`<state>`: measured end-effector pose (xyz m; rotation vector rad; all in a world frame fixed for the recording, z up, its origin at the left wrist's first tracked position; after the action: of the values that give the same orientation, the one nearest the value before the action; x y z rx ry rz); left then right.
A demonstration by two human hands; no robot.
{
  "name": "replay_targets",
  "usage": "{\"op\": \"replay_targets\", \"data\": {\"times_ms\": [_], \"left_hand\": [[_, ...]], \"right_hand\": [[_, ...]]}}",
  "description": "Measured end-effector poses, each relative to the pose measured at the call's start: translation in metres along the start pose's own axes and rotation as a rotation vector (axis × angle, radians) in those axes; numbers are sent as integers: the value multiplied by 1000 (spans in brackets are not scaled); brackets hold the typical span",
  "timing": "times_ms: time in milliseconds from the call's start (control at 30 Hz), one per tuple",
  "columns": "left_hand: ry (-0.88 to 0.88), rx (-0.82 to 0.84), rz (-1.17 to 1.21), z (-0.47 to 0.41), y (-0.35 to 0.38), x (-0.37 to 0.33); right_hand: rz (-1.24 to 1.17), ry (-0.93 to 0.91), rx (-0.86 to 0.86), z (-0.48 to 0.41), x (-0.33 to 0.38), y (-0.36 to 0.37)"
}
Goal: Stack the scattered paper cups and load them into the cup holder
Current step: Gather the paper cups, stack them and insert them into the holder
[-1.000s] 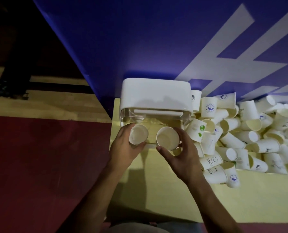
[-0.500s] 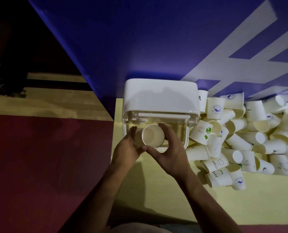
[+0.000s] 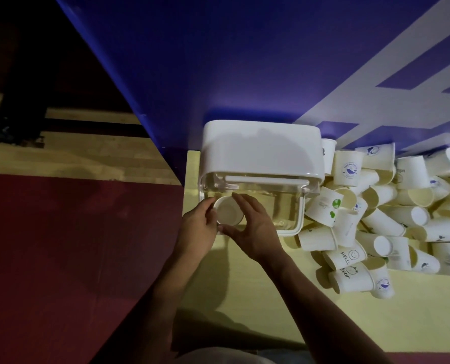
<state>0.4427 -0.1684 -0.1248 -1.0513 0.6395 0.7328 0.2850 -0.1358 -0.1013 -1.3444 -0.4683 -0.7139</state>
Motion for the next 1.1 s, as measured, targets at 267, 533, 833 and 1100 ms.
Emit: {"op": "replay_targets", "data": {"times_ms": [267,533,833,1100], "left_hand": [[49,32,-77,-3,8,-4],[56,33,-49,0,7,-3],[157,-161,-90,28,-19,-35],[334,63,-39,60,53,-105]], "right_hand": [[-72,94,145,-1,-21,20],[-127,67,200,-5,-18,21],[-97,164,-25,23,-39,-23],[-202,282,-313,88,-100,-104]]}}
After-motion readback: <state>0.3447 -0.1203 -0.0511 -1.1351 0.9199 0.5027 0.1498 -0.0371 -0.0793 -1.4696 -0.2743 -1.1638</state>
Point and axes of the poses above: each hand's wrist, its own z-axis away from the middle knuckle, its own y-axis out of the palm, x = y × z, the point moved 9 cm from there along -z, towards the middle knuckle, and after that the axes turned 1 degree about z, right-handed, at the moved point
